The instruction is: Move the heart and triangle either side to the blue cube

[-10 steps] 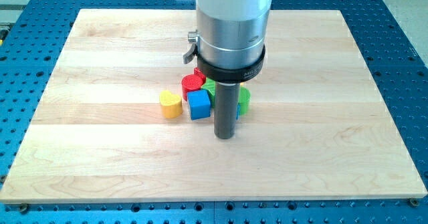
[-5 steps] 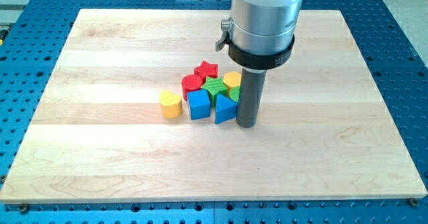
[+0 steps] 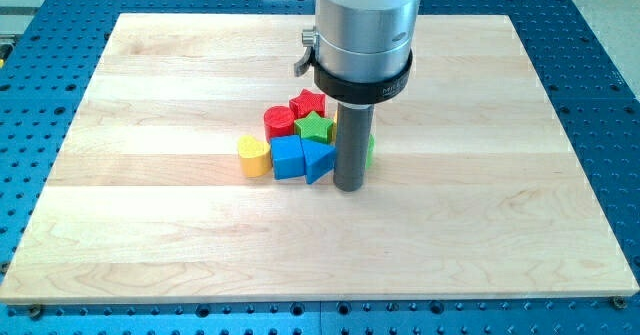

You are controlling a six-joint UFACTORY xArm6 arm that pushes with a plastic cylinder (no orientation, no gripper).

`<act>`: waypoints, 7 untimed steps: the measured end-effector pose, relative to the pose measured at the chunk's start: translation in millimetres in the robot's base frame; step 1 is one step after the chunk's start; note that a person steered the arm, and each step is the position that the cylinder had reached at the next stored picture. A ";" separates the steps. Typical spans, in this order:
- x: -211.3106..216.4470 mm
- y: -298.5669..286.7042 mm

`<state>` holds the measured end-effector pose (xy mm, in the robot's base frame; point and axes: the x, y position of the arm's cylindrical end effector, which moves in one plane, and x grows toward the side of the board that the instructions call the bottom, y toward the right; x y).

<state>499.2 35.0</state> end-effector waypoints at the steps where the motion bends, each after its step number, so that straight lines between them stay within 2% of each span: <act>1: -1.4 3.5; 3: -3.4 23.9; 5: -27.3 34.4; 6: 4.0 21.9; 7: 51.3 -42.1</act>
